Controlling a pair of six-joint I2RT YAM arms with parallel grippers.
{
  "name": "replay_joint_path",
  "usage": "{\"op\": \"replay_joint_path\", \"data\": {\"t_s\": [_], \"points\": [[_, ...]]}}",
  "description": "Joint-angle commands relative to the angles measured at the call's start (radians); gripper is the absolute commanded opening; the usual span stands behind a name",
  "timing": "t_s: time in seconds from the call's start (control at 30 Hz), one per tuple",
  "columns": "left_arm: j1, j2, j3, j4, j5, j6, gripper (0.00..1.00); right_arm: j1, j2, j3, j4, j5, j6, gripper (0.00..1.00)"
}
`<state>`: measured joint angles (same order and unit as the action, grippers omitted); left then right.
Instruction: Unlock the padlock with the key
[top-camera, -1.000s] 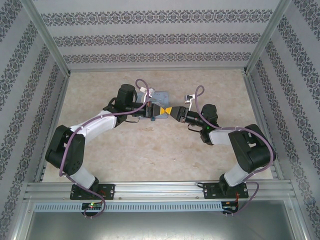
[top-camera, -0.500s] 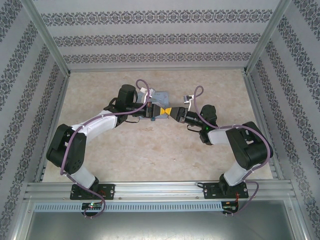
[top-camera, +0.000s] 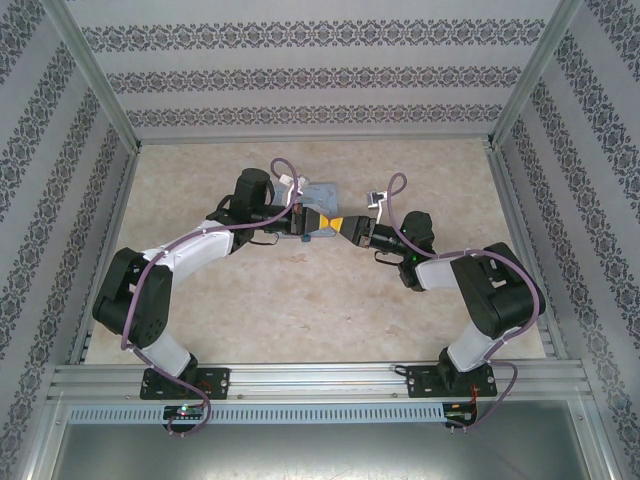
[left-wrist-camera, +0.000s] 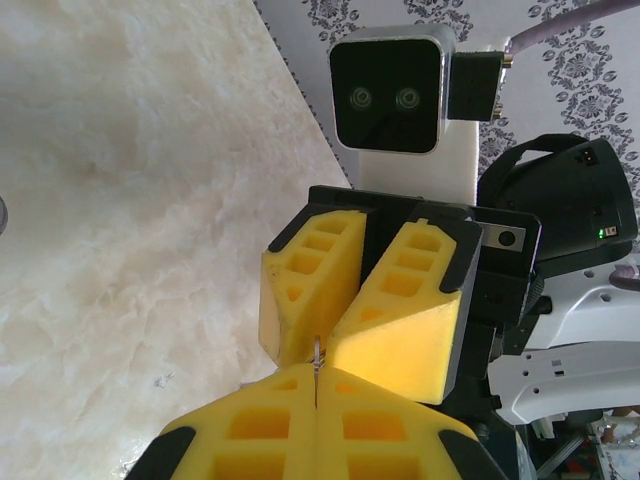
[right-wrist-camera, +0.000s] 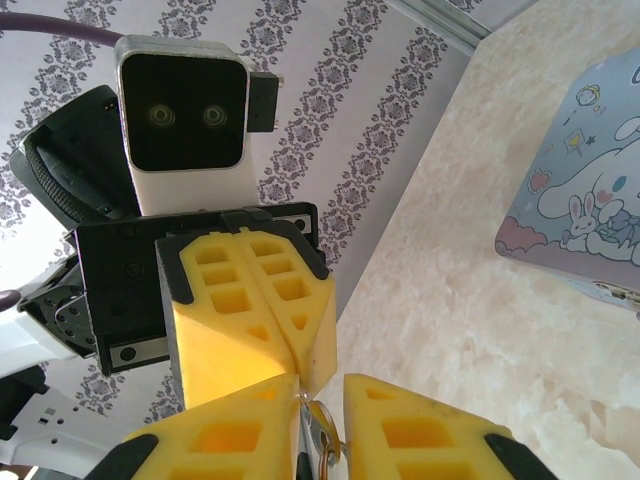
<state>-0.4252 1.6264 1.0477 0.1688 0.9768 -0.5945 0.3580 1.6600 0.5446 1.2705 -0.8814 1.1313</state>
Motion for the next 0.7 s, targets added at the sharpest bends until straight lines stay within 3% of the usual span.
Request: {"op": "replay_joint_path", "data": {"t_s": [0.0, 0.67], "points": [[0.012, 0.012, 0.028, 0.037, 0.025, 0.014, 0.00, 0.004, 0.011, -0.017, 0.066, -0.027, 0.001, 0.21], [0.012, 0.018, 0.026, 0.037, 0.040, 0.013, 0.00, 0.016, 0.034, 0.002, 0.097, -0.021, 0.029, 0.04]]}}
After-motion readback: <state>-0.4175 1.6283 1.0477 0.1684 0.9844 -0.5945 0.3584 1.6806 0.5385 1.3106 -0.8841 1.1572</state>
